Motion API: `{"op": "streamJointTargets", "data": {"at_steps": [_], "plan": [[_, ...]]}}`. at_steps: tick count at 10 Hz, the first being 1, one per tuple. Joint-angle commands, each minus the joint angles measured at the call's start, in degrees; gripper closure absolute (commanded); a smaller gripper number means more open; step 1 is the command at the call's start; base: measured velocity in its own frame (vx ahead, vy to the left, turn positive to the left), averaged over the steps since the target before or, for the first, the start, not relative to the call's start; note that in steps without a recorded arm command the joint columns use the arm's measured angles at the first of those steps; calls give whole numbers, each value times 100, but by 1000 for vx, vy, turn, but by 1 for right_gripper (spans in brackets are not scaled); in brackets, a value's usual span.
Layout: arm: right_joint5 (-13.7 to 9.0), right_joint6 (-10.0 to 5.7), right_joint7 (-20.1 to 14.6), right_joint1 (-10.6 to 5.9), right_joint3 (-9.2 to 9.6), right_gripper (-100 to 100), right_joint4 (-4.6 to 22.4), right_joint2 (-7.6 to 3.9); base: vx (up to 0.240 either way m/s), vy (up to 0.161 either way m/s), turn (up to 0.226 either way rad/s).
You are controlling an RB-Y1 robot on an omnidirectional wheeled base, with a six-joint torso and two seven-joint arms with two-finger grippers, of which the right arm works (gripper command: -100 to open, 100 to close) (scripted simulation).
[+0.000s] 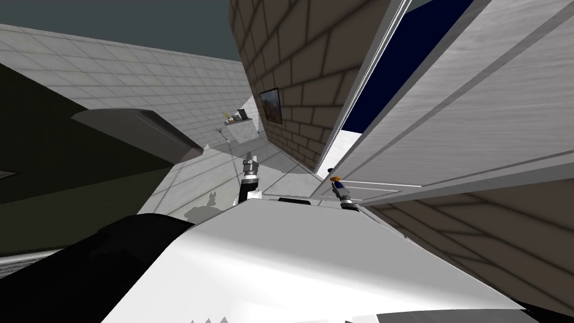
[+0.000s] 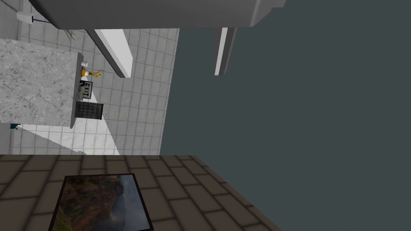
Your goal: Pull the door open
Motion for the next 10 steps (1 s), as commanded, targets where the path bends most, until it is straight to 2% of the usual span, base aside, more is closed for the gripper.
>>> {"op": "streamJointTargets", "data": {"at_steps": [1,2,3,4,9,10], "plan": [[42,-164,-124,23,78,100,54,-79,-187,-45,64],[34,-92,-74,20,62,100,50,-42,-84,-18,10],[73,-263,-171,89,145,100,119,-101,-151,-32,148],[80,-306,-193,103,162,100,132,-118,-206,-62,153],[162,-753,-419,252,344,100,275,-298,-182,-70,130],[171,-800,-443,267,363,100,290,-317,-176,-75,116]]}}
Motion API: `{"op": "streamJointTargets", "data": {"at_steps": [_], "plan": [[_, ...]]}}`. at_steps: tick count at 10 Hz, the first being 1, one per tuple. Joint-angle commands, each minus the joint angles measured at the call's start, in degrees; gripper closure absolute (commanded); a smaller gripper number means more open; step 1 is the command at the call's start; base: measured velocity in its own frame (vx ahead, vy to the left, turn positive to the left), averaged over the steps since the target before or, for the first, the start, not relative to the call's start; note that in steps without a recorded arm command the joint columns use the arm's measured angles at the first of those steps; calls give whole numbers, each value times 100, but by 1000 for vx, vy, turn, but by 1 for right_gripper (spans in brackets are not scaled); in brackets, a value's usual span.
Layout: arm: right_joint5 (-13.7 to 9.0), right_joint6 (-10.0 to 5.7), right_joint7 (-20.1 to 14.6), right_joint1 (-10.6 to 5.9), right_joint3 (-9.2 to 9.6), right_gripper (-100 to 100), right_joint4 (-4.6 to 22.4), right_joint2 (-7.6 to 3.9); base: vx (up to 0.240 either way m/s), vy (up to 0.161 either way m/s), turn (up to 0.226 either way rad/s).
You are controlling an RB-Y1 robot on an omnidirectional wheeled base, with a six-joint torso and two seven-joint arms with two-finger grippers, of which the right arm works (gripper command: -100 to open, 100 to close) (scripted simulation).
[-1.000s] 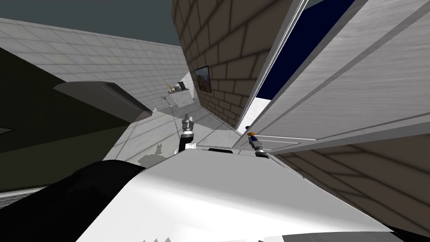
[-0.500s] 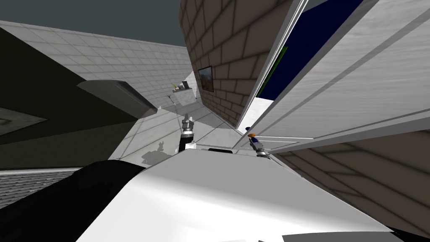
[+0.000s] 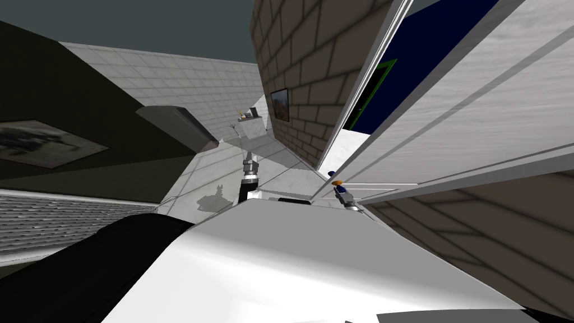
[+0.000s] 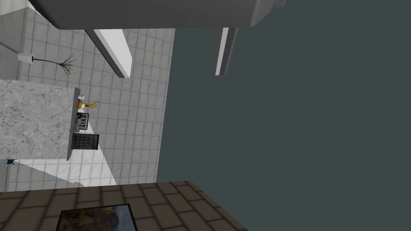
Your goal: Pull the door open
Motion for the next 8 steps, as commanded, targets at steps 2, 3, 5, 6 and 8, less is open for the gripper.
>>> {"op": "streamJointTargets", "data": {"at_steps": [2,3,5,6,8], "plan": [[35,-249,-113,17,74,100,134,-62,-164,-61,100],[33,-160,-70,36,66,100,81,-41,-61,-28,19],[58,-259,-117,50,106,100,152,-55,-144,-58,154],[67,-303,-136,49,119,100,183,-64,-156,-58,117],[81,-380,-171,49,140,100,237,-80,-179,-68,131]]}}
